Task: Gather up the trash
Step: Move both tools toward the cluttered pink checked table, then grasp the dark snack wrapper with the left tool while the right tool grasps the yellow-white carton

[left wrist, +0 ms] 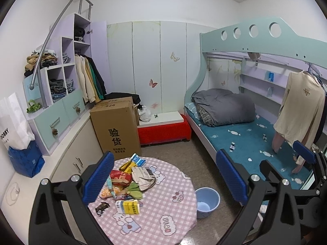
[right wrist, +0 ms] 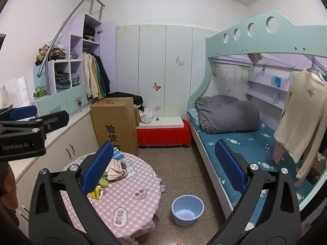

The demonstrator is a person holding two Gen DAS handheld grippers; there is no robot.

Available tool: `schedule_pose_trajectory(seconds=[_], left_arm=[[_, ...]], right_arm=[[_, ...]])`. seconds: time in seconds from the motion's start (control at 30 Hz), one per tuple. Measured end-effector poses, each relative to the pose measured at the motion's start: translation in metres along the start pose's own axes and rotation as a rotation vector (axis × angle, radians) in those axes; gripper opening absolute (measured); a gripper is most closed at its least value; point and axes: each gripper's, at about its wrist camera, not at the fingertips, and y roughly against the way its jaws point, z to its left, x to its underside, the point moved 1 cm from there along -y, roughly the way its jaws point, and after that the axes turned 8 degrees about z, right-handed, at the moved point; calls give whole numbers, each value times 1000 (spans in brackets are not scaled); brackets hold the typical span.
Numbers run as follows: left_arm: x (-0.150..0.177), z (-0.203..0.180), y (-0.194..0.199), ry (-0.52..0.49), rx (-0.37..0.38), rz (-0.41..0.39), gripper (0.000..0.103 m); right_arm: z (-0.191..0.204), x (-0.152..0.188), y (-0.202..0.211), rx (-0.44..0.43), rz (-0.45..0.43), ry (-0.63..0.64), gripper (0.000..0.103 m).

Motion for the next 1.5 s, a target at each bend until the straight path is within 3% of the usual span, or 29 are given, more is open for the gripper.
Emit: schedule_pose_trajectory(seconds=[0.47,0.9,1.17,1.37,1.5], left_arm=[[0,-37,-21,146,-1,3,98],[7,-45,-35,187,-58,54,98],[8,-16,-64,133,-65,129,98],[11,32,-98,94,-62,198,98],[22,80,-126,123,-42,270,98]], right_arm=[[-41,-10,-17,-50,36,115,97],[-55,-3,-39,-130,89,122,97],[-26,7,-69,-129,141,70,97],[20,18,-102,-137,209,38,97],[51,31,-135,-117,267,20,97]])
